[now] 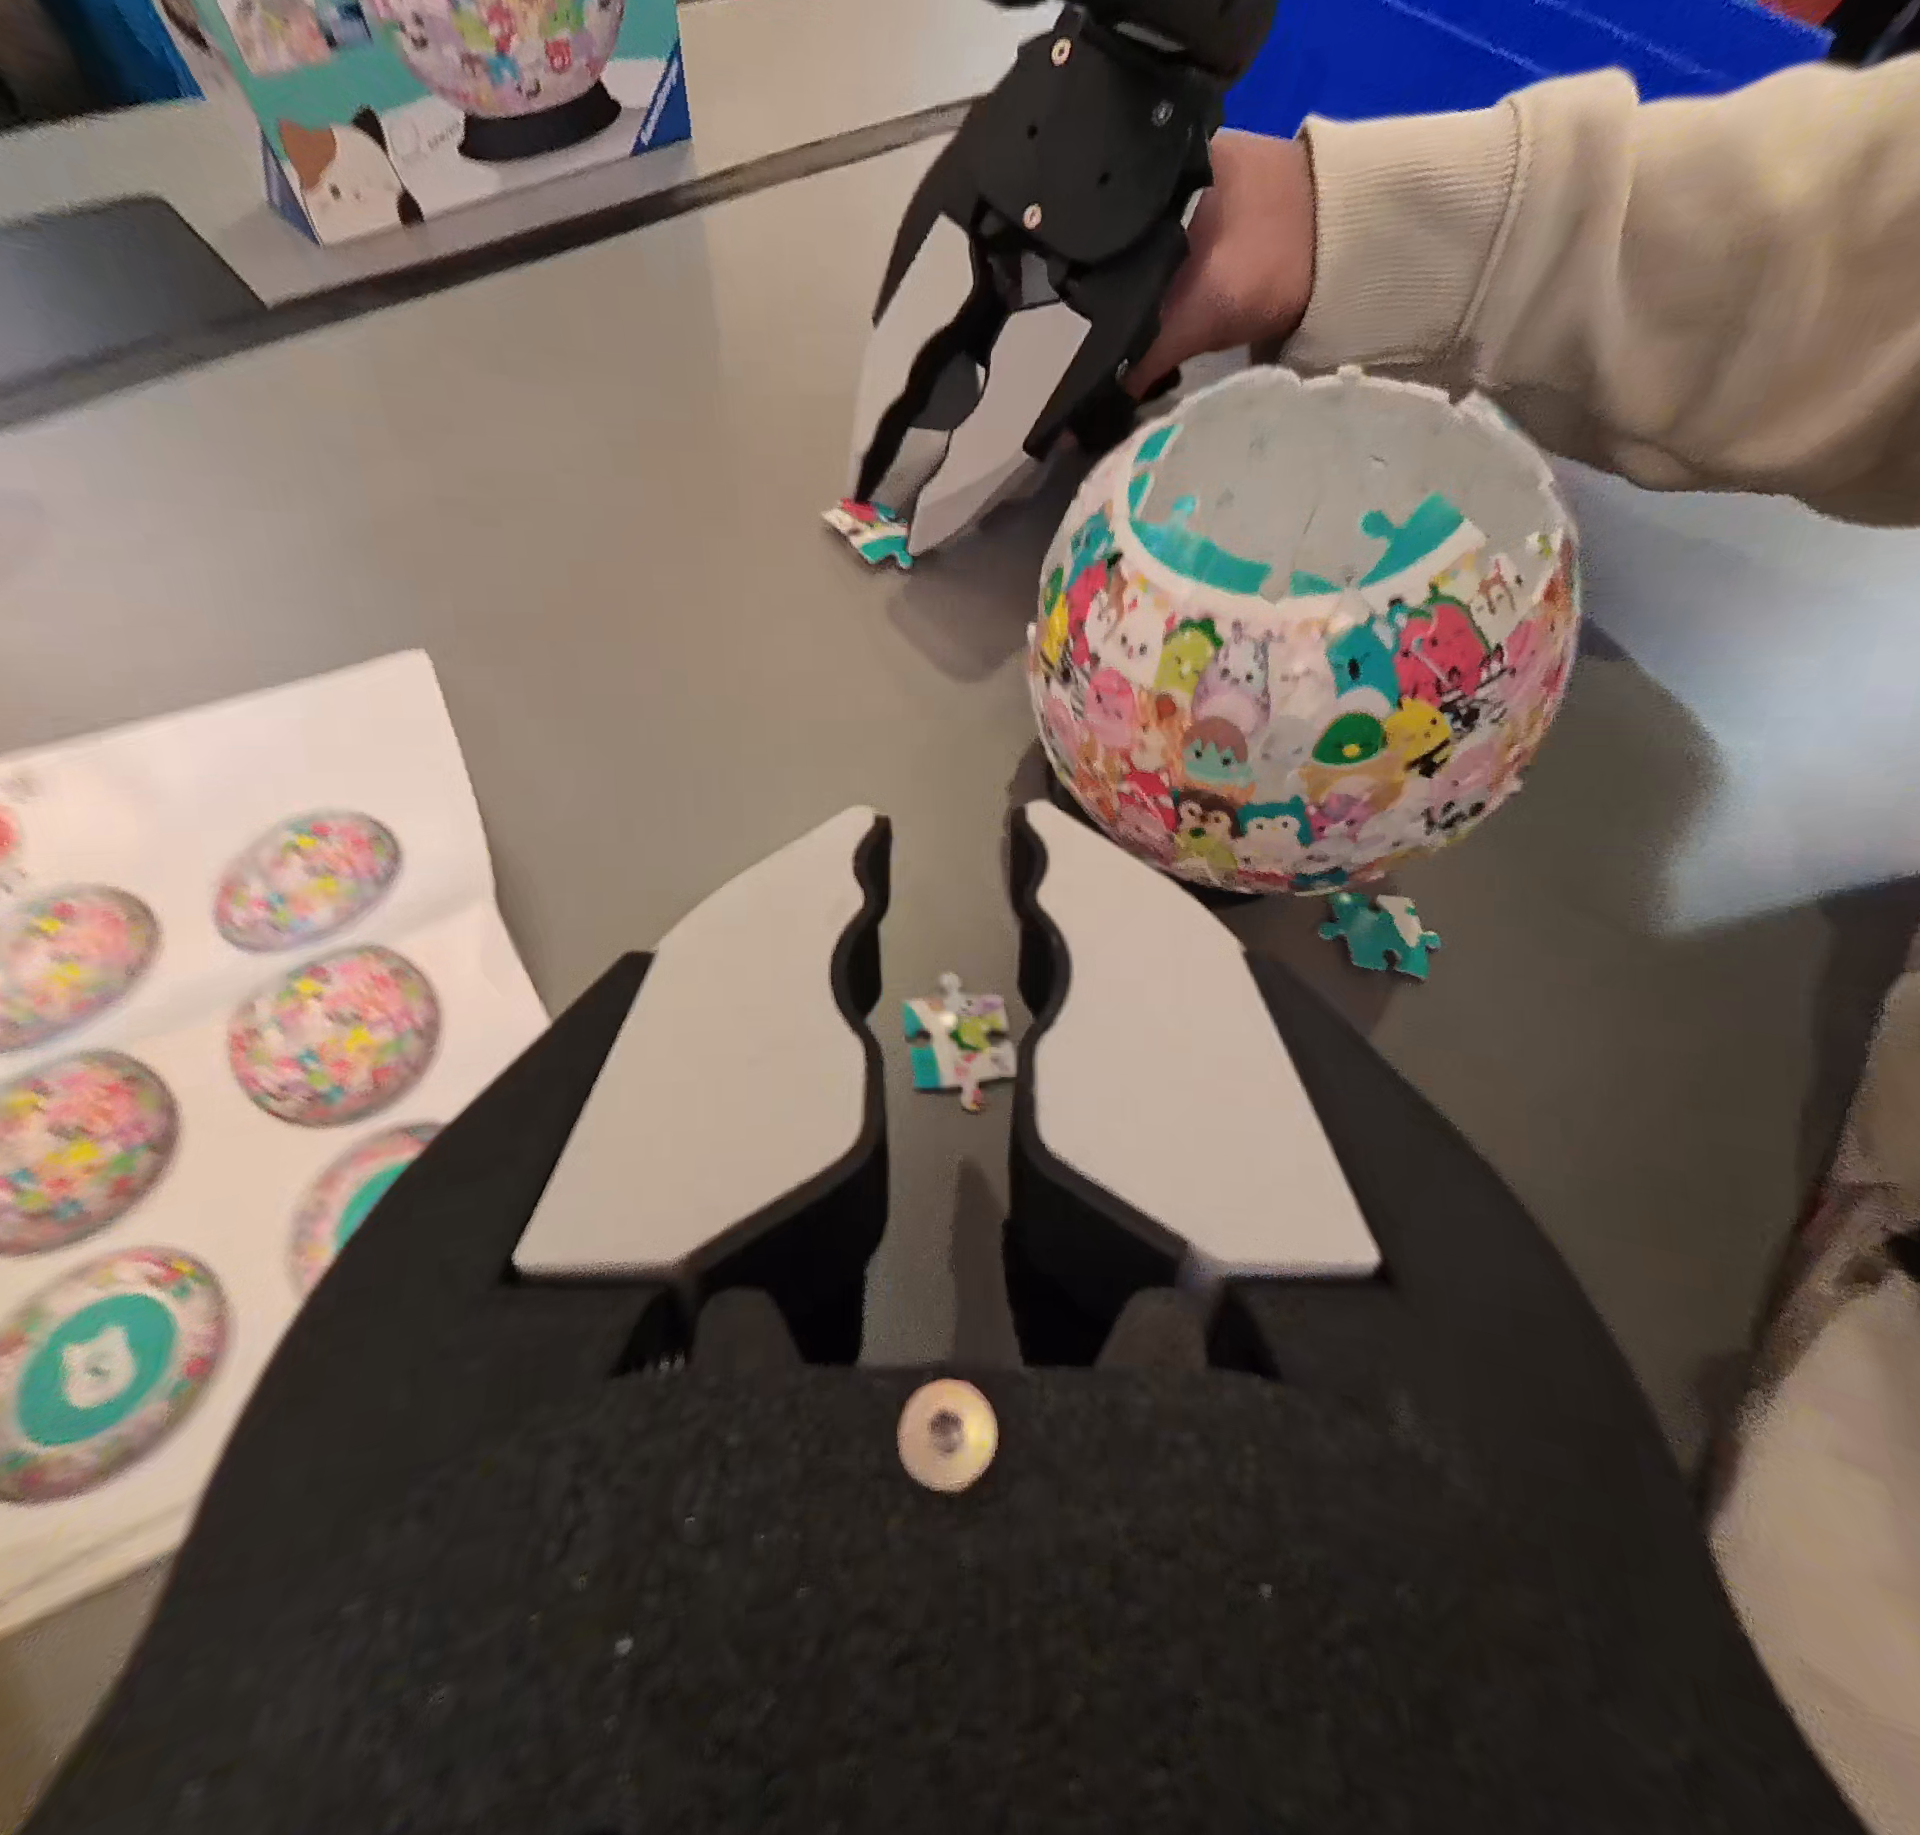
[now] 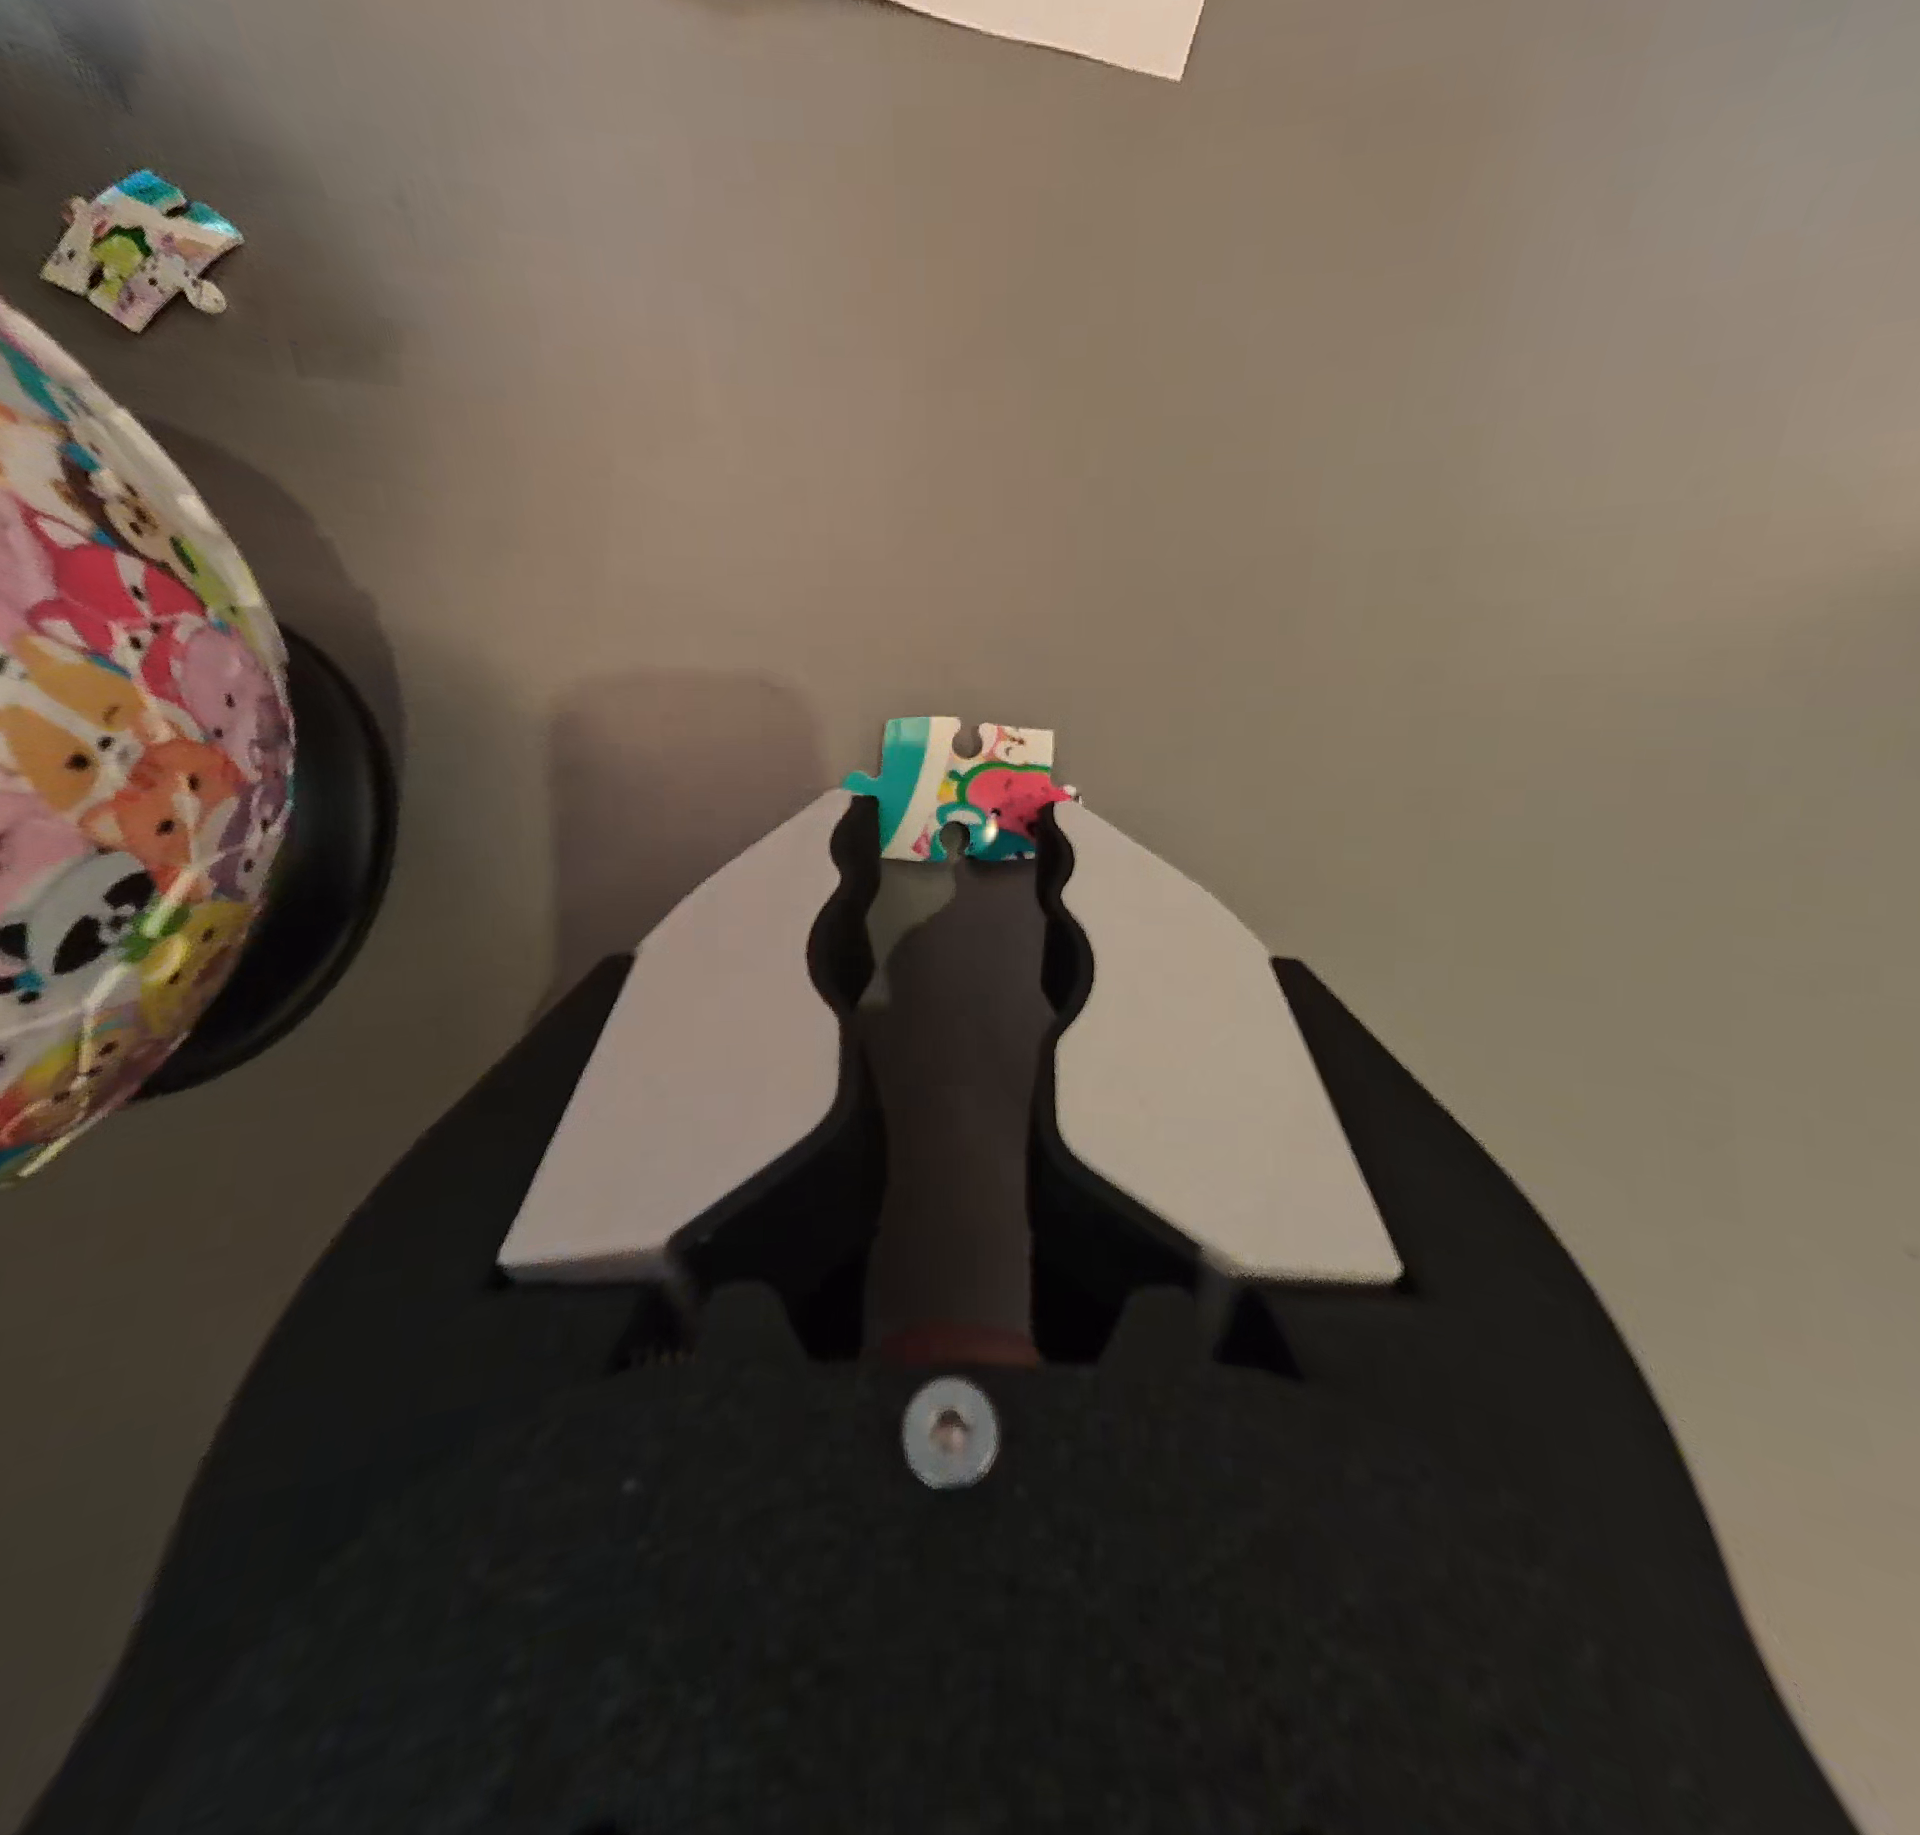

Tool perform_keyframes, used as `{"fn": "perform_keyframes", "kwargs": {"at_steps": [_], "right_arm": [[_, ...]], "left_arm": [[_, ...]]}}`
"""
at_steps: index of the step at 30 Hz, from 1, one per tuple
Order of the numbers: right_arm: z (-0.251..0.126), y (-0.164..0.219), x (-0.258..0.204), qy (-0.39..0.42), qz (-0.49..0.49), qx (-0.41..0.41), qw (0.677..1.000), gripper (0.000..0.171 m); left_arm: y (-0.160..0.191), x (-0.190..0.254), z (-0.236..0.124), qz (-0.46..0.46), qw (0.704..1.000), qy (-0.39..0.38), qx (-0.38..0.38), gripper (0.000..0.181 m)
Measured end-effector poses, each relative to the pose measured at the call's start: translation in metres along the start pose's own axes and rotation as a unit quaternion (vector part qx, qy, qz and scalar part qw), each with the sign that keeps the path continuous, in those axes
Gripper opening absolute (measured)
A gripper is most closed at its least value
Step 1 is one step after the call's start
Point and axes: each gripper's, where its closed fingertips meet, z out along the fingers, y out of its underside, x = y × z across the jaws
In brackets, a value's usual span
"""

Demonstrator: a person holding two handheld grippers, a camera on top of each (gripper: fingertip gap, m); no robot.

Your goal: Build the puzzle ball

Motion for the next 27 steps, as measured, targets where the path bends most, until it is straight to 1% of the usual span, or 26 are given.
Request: {"fn": "perform_keyframes", "kwargs": {"at_steps": [2,4,7,9,10,12,13,16,18,20,22,25,27], "right_arm": [[-0.005,0.0,0.0,-0.006,0.023,0.003,1.0,0.029],[-0.016,-0.007,-0.003,-0.02,0.051,0.023,0.998,0.028],[-0.046,-0.036,-0.023,-0.082,0.093,0.061,0.99,0.028],[-0.071,-0.063,-0.041,-0.122,0.105,0.077,0.984,0.028],[-0.082,-0.077,-0.052,-0.144,0.106,0.078,0.981,0.028],[-0.102,-0.097,-0.07,-0.167,0.101,0.07,0.978,0.029],[-0.11,-0.104,-0.078,-0.178,0.098,0.061,0.977,0.029],[-0.127,-0.114,-0.095,-0.19,0.096,0.038,0.976,0.029],[-0.133,-0.113,-0.1,-0.19,0.104,0.03,0.976,0.029],[-0.136,-0.109,-0.103,-0.195,0.111,0.029,0.974,0.029],[-0.137,-0.109,-0.108,-0.215,0.125,0.044,0.968,0.028],[-0.133,-0.102,-0.11,-0.23,0.133,0.044,0.963,0.029],[-0.13,-0.099,-0.112,-0.243,0.14,0.04,0.959,0.029]], "left_arm": [[-0.014,-0.004,0.002,0.038,0.999,-0.007,-0.003,0.021],[-0.029,-0.004,0.007,0.075,0.997,-0.007,-0.004,0.021],[-0.051,-0.002,0.018,0.16,0.987,-0.004,-0.023,0.022],[-0.072,0.003,0.023,0.242,0.97,-0.009,-0.018,0.022],[-0.086,0.009,0.024,0.284,0.959,-0.01,-0.003,0.022],[-0.112,0.025,0.026,0.36,0.932,-0.009,0.033,0.022],[-0.119,0.033,0.028,0.389,0.921,-0.005,0.037,0.022],[-0.122,0.051,0.036,0.443,0.896,0.009,0.024,0.02],[-0.122,0.057,0.041,0.465,0.885,-0.001,0.018,0.014],[-0.119,0.065,0.043,0.475,0.88,-0.003,0.017,0.007],[-0.117,0.071,0.046,0.483,0.875,-0.01,0.019,0.005],[-0.11,0.071,0.052,0.498,0.867,-0.028,0.004,0.005],[-0.106,0.071,0.054,0.498,0.867,-0.032,-0.001,0.004]]}}
